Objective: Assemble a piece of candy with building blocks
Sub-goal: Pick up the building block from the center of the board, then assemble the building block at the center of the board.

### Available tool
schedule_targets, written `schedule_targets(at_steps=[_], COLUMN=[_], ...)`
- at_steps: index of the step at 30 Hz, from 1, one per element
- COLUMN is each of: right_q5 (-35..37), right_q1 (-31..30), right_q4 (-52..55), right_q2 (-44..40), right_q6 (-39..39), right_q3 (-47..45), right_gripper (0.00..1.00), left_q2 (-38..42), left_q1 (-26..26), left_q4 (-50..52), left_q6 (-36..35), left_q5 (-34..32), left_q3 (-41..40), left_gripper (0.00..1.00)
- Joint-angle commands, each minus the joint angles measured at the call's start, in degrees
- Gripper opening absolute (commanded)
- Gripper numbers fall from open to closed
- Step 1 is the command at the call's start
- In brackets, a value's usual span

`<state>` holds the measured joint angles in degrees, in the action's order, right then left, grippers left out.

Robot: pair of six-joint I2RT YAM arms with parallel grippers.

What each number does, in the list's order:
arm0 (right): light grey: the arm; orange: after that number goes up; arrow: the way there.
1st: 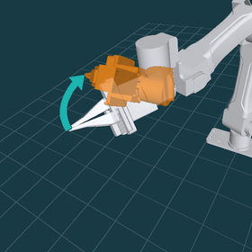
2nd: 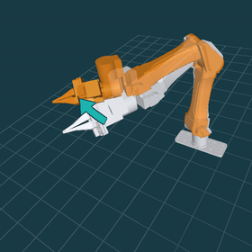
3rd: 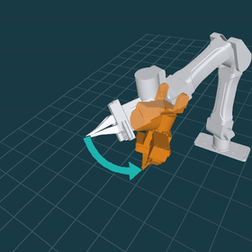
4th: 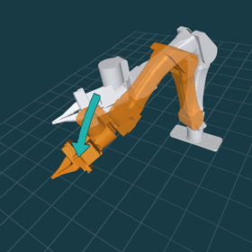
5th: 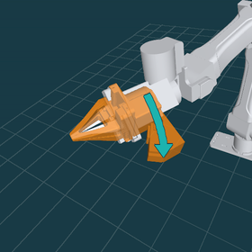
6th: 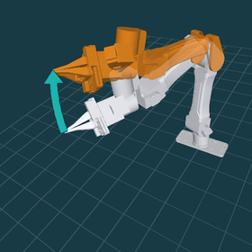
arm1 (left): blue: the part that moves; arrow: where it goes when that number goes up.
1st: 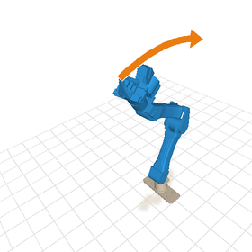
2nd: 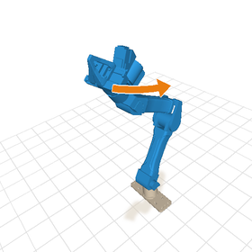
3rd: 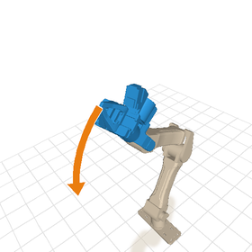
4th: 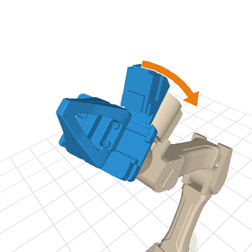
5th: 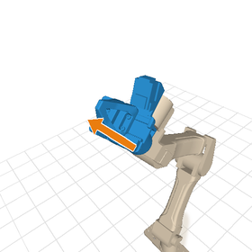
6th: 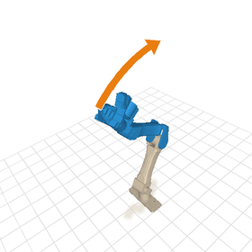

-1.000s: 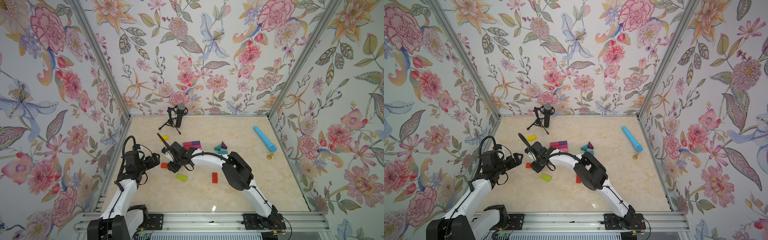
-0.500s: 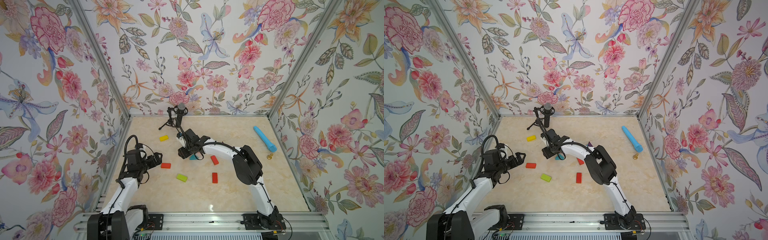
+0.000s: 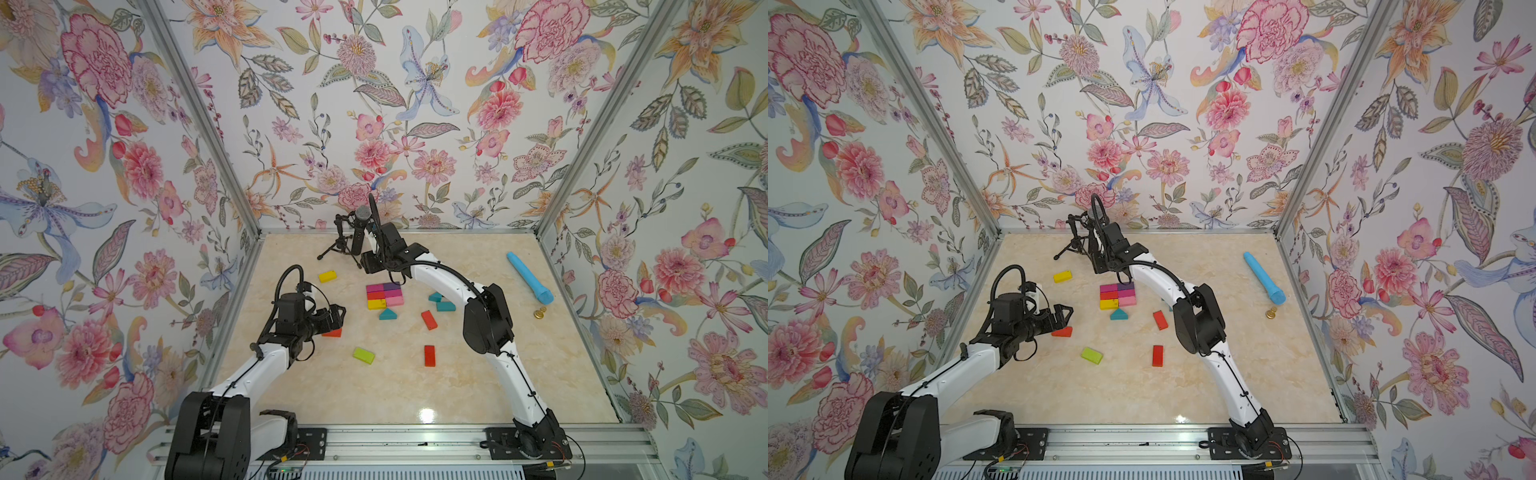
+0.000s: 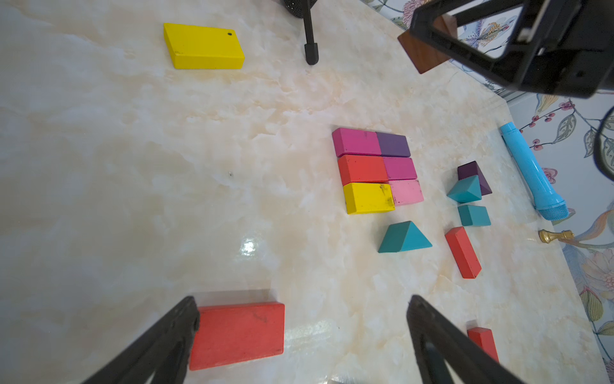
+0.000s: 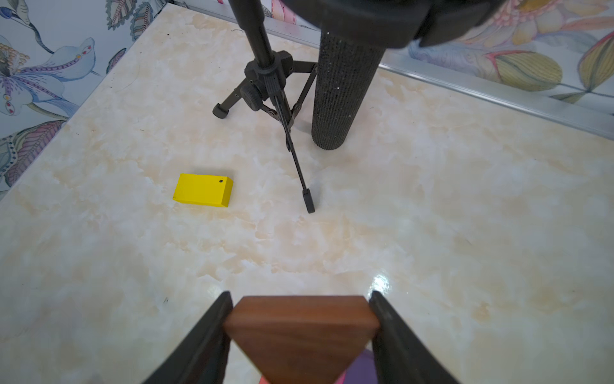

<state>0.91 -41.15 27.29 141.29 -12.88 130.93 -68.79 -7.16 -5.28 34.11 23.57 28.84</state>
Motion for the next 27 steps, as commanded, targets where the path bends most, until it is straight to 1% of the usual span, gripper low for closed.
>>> schedule_targets(at_steps=[1, 6, 16, 20, 27], right_q5=[4.01, 6.31, 9.71, 9.21, 9.77], right_q1=[0.72, 0.78, 0.72, 0.98, 1.05], right_q4=[4.51, 4.76, 5.46, 5.59, 5.96], right_q2=[3.89, 6.22, 7.49, 8.49, 8.91], right_q6=[-2.03, -2.8, -3.37, -3.99, -4.42], right_q3=[4.21, 6.44, 5.03, 5.03, 4.76], right_gripper=[0.41, 0.42, 0.44, 0.44, 0.45], left_q2=[-0.17, -0.16, -0.35, -1.08, 0.7], left_q1=[-0.49, -0.49, -0.49, -0.49, -0.48], left_q4=[-1.47, -2.1, -3.99, -5.31, -4.14], left_q6=[0.61, 0.78, 1.69, 2.53, 2.1], left_q5=[-0.65, -0.72, 0.17, 1.1, 0.46], left_q3=[1.47, 1.17, -0.56, -1.64, -0.99], left_gripper=[0.99, 0.99, 0.99, 0.99, 0.99])
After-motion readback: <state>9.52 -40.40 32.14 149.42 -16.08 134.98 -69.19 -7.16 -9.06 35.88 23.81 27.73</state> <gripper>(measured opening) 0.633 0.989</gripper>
